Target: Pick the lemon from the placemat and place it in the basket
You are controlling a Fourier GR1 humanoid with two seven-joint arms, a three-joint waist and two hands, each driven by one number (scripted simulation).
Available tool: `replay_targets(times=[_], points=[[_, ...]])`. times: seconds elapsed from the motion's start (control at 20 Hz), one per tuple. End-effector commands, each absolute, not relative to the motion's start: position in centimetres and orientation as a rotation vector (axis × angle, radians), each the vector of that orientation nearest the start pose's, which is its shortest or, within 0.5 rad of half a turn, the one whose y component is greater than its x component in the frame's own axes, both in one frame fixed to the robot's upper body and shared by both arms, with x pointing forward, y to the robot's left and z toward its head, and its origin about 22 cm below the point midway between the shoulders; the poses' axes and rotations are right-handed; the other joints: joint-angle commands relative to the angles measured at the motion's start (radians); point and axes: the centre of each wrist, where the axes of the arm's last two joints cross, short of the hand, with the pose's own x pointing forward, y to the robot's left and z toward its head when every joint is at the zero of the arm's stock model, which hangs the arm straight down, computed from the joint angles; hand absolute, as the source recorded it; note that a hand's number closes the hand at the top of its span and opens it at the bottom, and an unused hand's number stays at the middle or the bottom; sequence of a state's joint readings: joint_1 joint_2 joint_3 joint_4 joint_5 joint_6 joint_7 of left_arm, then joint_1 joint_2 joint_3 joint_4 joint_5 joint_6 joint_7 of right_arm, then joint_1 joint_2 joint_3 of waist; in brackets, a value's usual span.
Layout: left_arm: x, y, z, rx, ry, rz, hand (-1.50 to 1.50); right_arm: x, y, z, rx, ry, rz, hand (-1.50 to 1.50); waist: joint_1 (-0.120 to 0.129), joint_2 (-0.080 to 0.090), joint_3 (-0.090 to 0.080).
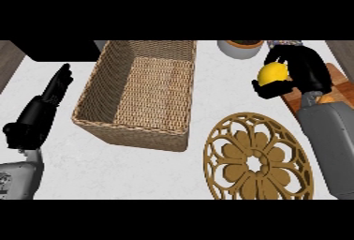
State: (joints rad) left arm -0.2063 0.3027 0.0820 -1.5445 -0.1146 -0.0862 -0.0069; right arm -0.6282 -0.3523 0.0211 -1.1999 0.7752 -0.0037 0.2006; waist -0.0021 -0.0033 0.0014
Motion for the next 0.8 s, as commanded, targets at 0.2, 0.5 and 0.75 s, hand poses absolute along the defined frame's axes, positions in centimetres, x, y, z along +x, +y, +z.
replay_targets(times=[0.2, 0.5, 0.75], points=[[29.0, 31.6, 7.1, 0.320, -1.720, -0.356, 0.00, 36.9, -22.6, 23.8, -0.759, -1.904, 0.645, 1.50, -0.005, -0.002, -0.002], [28.9, 30.2, 7.9, 0.297, -1.730, -0.387, 0.00, 36.3, -17.3, 30.3, -0.588, -1.920, 0.687, 1.50, 0.009, 0.000, -0.002], [29.0, 28.6, 7.2, 0.295, -1.716, -0.395, 0.00, 37.1, -11.5, 33.9, -0.516, -1.868, 0.745, 1.50, 0.019, 0.004, -0.002]])
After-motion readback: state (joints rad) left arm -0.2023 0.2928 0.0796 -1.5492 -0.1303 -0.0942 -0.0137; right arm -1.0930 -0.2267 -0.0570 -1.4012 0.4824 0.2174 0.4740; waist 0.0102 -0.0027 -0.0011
